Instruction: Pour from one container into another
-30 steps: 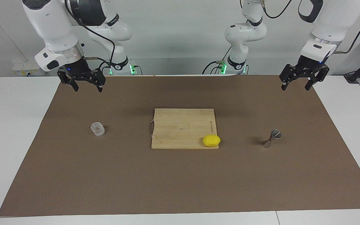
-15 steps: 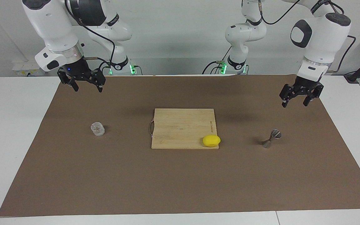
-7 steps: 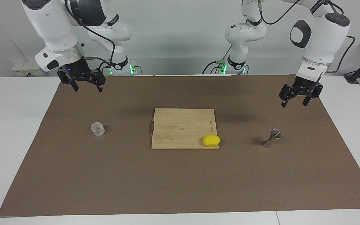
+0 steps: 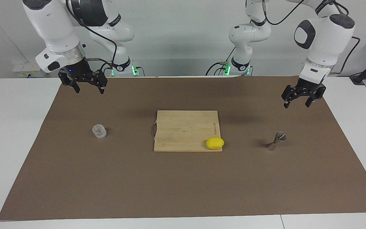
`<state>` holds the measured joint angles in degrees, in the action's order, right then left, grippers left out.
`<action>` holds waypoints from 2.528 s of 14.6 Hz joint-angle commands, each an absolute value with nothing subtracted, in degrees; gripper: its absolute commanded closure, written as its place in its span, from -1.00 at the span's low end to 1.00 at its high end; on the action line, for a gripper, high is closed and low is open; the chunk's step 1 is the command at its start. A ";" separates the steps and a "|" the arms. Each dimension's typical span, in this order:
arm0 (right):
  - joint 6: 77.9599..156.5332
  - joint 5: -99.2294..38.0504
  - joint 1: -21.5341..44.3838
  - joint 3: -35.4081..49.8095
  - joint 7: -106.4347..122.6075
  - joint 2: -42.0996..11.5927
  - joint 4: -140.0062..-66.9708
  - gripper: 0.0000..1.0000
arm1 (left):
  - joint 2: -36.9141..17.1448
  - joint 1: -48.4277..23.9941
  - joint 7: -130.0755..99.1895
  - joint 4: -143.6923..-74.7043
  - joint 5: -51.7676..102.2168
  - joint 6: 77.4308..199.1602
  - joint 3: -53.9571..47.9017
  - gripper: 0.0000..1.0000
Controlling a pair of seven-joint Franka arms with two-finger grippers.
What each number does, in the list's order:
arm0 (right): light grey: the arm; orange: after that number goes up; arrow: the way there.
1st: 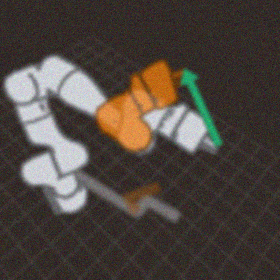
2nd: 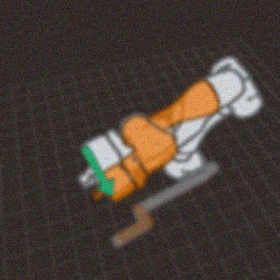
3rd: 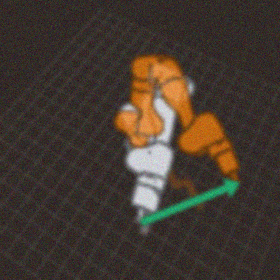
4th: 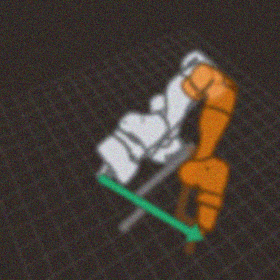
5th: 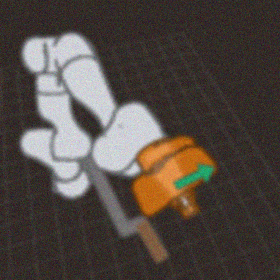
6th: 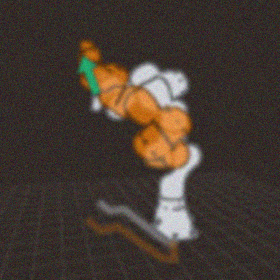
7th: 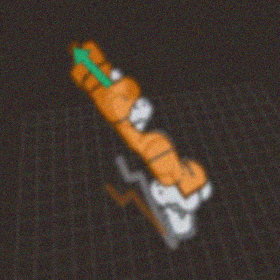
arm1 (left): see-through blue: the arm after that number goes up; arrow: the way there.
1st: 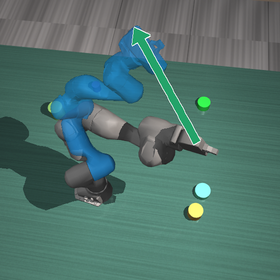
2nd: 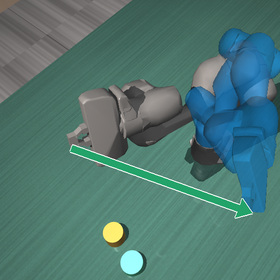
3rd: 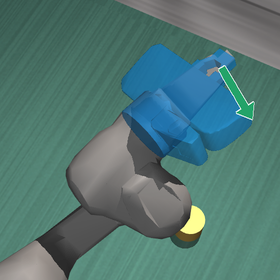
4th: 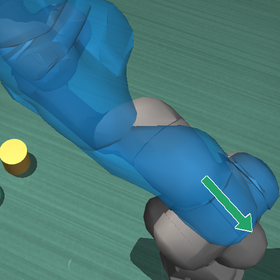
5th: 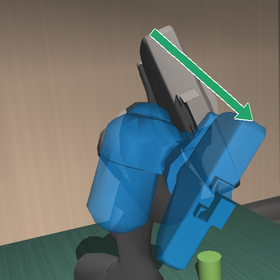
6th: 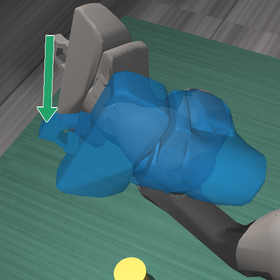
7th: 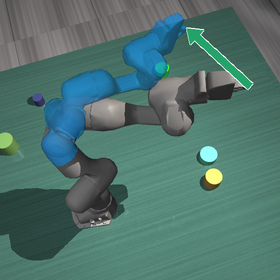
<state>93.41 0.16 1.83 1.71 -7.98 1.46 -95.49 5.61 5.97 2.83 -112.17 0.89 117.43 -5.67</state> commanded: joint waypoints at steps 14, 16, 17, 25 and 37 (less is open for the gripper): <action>93.08 0.53 1.23 1.85 -6.68 2.81 -96.86 -1.00 | -5.17 14.59 33.65 -102.50 27.86 103.63 -5.36 -1.00; 93.08 0.53 1.23 1.85 -6.68 2.81 -96.86 -1.00 | -6.32 15.46 39.08 -101.95 29.52 104.15 -5.36 -1.00; 93.08 0.53 1.23 1.85 -6.68 2.81 -96.86 -1.00 | -7.11 16.86 42.50 -101.95 30.49 104.15 -5.36 -1.00; 93.08 0.53 1.23 1.76 -6.59 2.81 -96.86 -1.00 | -18.54 21.70 58.49 -93.43 38.05 98.44 -5.54 -1.00; 92.99 0.53 1.23 1.76 -6.50 2.81 -96.86 -1.00 | -23.82 24.78 79.70 -93.52 45.80 92.99 -5.54 -1.00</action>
